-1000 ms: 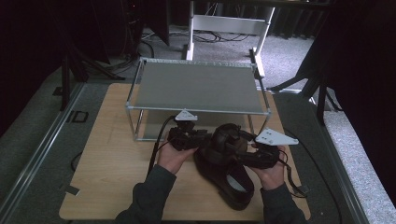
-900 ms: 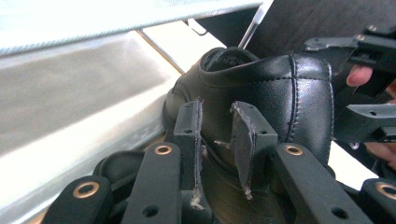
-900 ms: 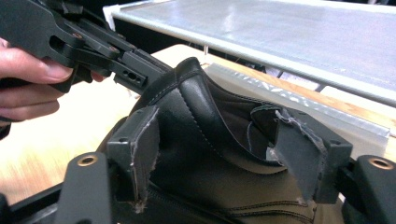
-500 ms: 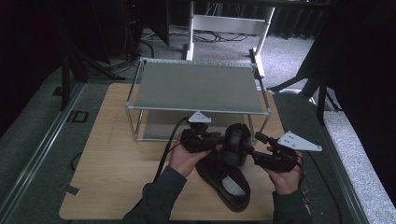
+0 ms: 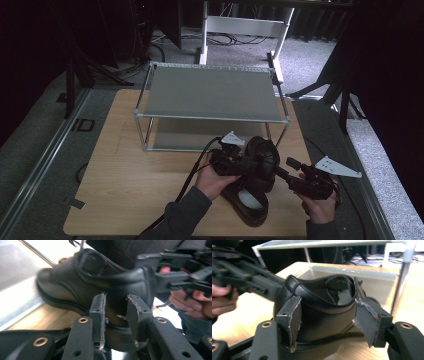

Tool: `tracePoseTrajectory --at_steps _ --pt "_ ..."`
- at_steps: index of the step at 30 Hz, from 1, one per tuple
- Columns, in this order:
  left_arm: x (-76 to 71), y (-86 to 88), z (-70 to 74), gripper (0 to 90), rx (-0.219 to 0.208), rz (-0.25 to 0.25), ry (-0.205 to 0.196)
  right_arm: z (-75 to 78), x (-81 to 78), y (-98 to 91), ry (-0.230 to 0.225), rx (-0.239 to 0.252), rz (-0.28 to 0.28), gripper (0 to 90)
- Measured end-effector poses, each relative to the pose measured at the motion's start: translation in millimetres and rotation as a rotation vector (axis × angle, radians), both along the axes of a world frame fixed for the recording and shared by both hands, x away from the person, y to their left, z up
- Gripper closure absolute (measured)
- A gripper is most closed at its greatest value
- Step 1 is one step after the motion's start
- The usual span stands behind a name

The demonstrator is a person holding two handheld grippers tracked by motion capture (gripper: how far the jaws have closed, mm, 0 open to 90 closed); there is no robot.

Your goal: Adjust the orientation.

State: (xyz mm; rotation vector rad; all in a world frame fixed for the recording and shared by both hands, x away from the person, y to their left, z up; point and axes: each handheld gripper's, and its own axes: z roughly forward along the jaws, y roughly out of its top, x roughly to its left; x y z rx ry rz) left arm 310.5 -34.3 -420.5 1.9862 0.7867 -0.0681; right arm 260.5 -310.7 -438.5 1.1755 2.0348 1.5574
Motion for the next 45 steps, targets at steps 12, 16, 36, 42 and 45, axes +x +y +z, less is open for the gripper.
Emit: tracePoseTrajectory --at_steps 12,16,36,42,45 --pt "1.1 -5.7 -5.6 62.6 0.012 -0.012 0.007 24.4 33.4 0.4 0.032 -0.013 -0.077 42.9" --pt "0.8 -4.8 -6.9 62.0 0.010 -0.010 0.002 19.2 53.3 12.9 0.117 -0.089 -0.072 42.2" --pt "10.8 31.4 -11.7 61.1 0.004 0.088 0.013 3.0 108.0 11.2 0.349 -0.234 -0.157 61.0" --pt "12.7 49.5 -18.0 60.9 0.015 0.125 0.026 5.7 105.8 6.6 0.345 -0.262 -0.152 67.1" --pt "14.0 55.8 -20.2 60.8 0.012 0.141 0.032 9.3 108.1 2.4 0.343 -0.270 -0.150 74.8"
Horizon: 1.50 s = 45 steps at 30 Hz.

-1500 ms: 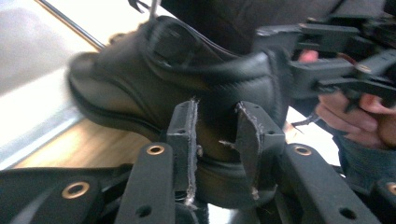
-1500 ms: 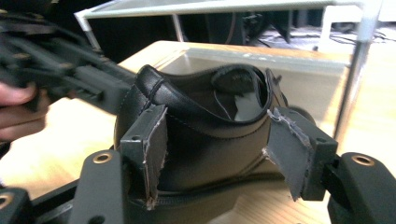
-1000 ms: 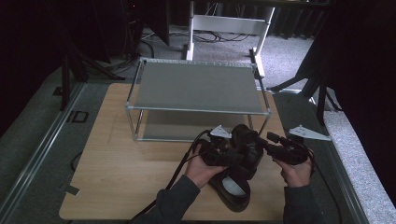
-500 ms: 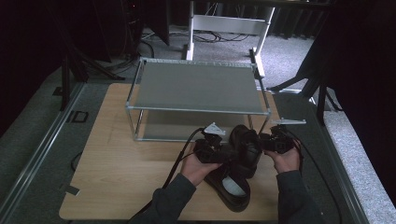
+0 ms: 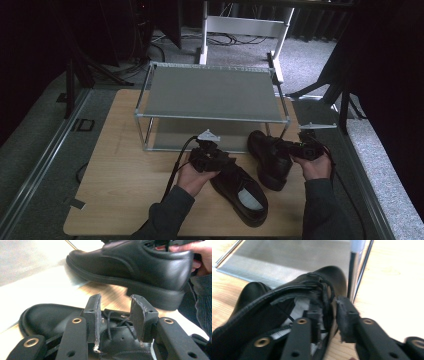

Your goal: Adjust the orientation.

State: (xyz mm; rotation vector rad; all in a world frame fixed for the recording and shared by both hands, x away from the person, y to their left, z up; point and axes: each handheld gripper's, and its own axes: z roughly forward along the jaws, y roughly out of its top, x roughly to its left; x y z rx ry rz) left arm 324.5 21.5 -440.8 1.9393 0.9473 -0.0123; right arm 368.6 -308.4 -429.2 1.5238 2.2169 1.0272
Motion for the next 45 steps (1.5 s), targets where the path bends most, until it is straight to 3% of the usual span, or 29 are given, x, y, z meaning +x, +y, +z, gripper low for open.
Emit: tracePoseTrajectory --at_steps 5,10,17,18,21,25,28,31,34,37,42,43,45 --pt "0.2 5.9 -2.7 60.6 -0.006 0.012 0.004 1.6 1.5 -1.3 0.012 -0.022 0.041 77.2" --pt "-3.0 15.1 -13.6 60.2 0.003 0.024 0.026 -10.8 -12.3 5.9 0.016 -0.042 0.106 72.0" --pt "-6.2 26.8 -23.1 59.7 0.013 0.043 0.045 -21.2 -25.2 8.7 0.002 -0.062 0.133 67.5" --pt "-9.3 30.9 -26.7 59.0 0.022 0.049 0.046 -28.2 -31.1 7.1 0.010 -0.071 0.146 62.4" --pt "-13.2 33.2 -29.9 58.4 0.031 0.053 0.043 -37.1 -35.3 2.4 0.034 -0.063 0.165 59.0" --pt "-25.4 34.0 -40.9 57.6 0.072 0.037 0.050 -44.1 -37.6 -3.7 0.039 -0.023 0.147 54.8" --pt "-33.6 32.8 -46.8 56.9 0.091 0.024 0.054 -46.3 -36.3 -1.5 0.044 -0.029 0.148 53.7" --pt "-40.1 30.4 -51.7 56.4 0.103 0.012 0.055 -45.7 -35.5 0.9 0.042 -0.046 0.156 57.0" --pt "-52.5 26.1 -63.1 56.1 0.128 -0.025 0.061 -44.9 -37.5 4.7 0.028 -0.094 0.183 66.0" --pt "-59.4 25.2 -72.4 56.1 0.109 -0.032 0.072 -43.8 -39.8 6.8 0.012 -0.127 0.195 70.6" --pt "-65.1 19.5 -82.3 56.1 0.107 -0.053 0.089 -43.6 -40.7 7.2 0.004 -0.132 0.205 72.6" --pt "-66.1 17.5 -83.7 56.1 0.101 -0.056 0.091 -44.8 -41.4 7.6 0.011 -0.110 0.237 73.6" --pt "-67.1 14.3 -85.0 56.1 0.102 -0.067 0.092 -45.1 -42.0 8.8 0.008 -0.112 0.247 73.7"
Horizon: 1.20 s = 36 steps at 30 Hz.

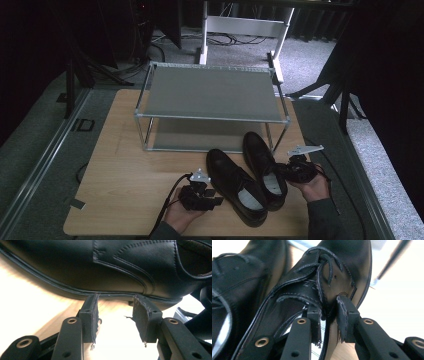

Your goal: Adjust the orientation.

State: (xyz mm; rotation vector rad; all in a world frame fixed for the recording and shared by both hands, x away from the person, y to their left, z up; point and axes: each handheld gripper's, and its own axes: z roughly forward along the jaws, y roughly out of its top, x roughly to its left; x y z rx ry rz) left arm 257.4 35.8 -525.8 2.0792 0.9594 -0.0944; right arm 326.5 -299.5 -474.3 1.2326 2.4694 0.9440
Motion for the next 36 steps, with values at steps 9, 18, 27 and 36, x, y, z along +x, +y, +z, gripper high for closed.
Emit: tracePoseTrajectory --at_steps 9,18,27,36 --pt "-3.1 -10.9 -6.6 56.0 -0.009 -0.025 0.005 0.9 -1.3 6.6 0.004 -0.026 0.080 77.7" --pt "-7.4 -21.6 -10.2 56.3 0.002 -0.064 0.012 2.0 -6.2 12.2 0.010 -0.053 0.160 79.5" --pt "-6.1 -24.7 -10.8 59.6 -0.031 -0.056 0.022 4.2 -6.8 12.3 0.021 -0.080 0.176 80.5" --pt "-6.8 -57.0 -10.2 60.1 -0.020 -0.112 0.028 7.3 1.7 5.0 -0.003 -0.083 0.144 79.2"
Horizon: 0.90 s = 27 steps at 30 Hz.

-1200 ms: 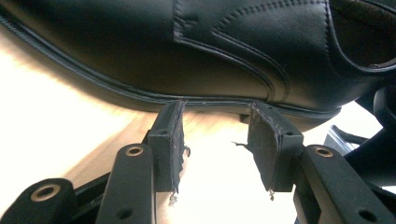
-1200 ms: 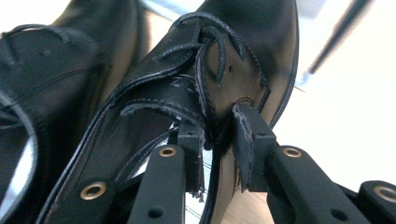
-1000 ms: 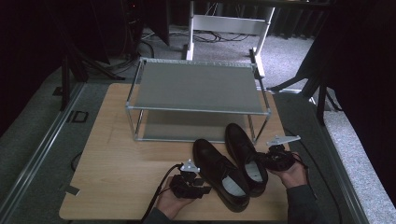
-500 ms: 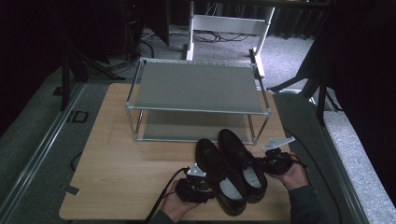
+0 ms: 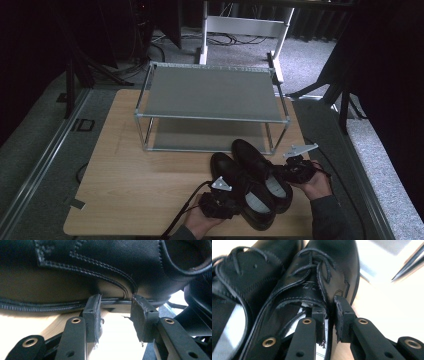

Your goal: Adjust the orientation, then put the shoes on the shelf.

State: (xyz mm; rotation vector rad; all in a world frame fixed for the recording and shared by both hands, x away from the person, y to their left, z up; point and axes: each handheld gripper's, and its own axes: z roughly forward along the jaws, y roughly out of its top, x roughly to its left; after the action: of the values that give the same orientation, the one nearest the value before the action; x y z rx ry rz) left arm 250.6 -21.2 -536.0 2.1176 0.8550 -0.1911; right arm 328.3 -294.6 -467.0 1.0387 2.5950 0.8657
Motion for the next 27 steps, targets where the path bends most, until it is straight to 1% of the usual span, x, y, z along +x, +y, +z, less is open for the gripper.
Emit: tracePoseTrajectory --at_steps 1,3,5,6,8,11,14,16,18,19,20,21,22,23,24,25,26,27 --pt "0.4 -3.1 0.1 60.1 0.000 -0.003 0.002 1.1 4.3 -0.9 -0.012 -0.009 -0.001 78.9" --pt "0.8 -10.0 -0.5 60.1 -0.006 -0.006 0.003 1.6 5.5 -0.9 -0.013 -0.011 -0.005 78.6" --pt "1.5 -16.2 -0.8 60.2 -0.007 -0.011 -0.001 2.9 10.7 -1.6 -0.027 -0.025 -0.021 78.1" --pt "1.6 -18.2 -1.2 60.2 -0.010 -0.010 -0.001 2.9 10.7 -1.6 -0.027 -0.025 -0.021 78.1" --pt "2.0 -18.0 -1.9 60.6 -0.016 -0.013 0.002 2.5 12.3 -3.7 -0.028 -0.021 -0.027 77.7" --pt "2.9 -13.9 -3.7 60.5 -0.033 -0.032 0.014 0.9 11.4 -5.9 -0.035 -0.020 -0.026 77.6" --pt "2.0 -10.0 -2.6 58.1 -0.023 -0.029 0.000 0.8 11.5 -8.0 -0.031 -0.021 -0.023 78.6" --pt "2.2 -4.6 -1.0 57.0 -0.027 -0.017 -0.013 0.5 12.1 -10.1 -0.028 -0.017 -0.023 78.5" --pt "2.9 2.7 1.7 56.0 -0.035 -0.006 -0.024 -0.1 12.6 -12.3 -0.022 -0.005 -0.028 75.5" --pt "3.0 6.5 3.4 55.2 -0.036 0.000 -0.034 0.2 12.3 -14.0 -0.013 0.009 -0.036 68.6" --pt "3.1 9.8 5.0 55.2 -0.032 0.005 -0.042 0.2 12.3 -14.0 -0.013 0.009 -0.036 68.6" --pt "3.0 15.3 7.3 54.2 -0.031 0.022 -0.053 2.1 9.8 -15.3 -0.008 0.024 -0.038 62.1" --pt "3.4 20.6 9.0 54.2 -0.029 0.031 -0.062 2.1 9.8 -15.3 -0.008 0.024 -0.038 62.1" --pt "4.5 30.5 11.3 54.1 -0.026 0.053 -0.074 5.8 4.6 -16.3 -0.012 0.024 -0.044 57.7" --pt "4.5 30.5 11.3 54.1 -0.026 0.053 -0.074 5.8 4.6 -16.3 -0.012 0.024 -0.044 57.7" --pt "5.8 38.0 12.3 54.0 -0.023 0.072 -0.081 9.9 -1.2 -17.8 -0.023 0.026 -0.055 54.5" --pt "6.5 42.6 12.9 54.0 -0.019 0.085 -0.084 9.9 -1.2 -17.8 -0.023 0.026 -0.055 54.5" --pt "7.7 50.2 13.8 54.0 -0.016 0.102 -0.088 13.8 -7.6 -19.8 -0.036 0.040 -0.071 51.5"
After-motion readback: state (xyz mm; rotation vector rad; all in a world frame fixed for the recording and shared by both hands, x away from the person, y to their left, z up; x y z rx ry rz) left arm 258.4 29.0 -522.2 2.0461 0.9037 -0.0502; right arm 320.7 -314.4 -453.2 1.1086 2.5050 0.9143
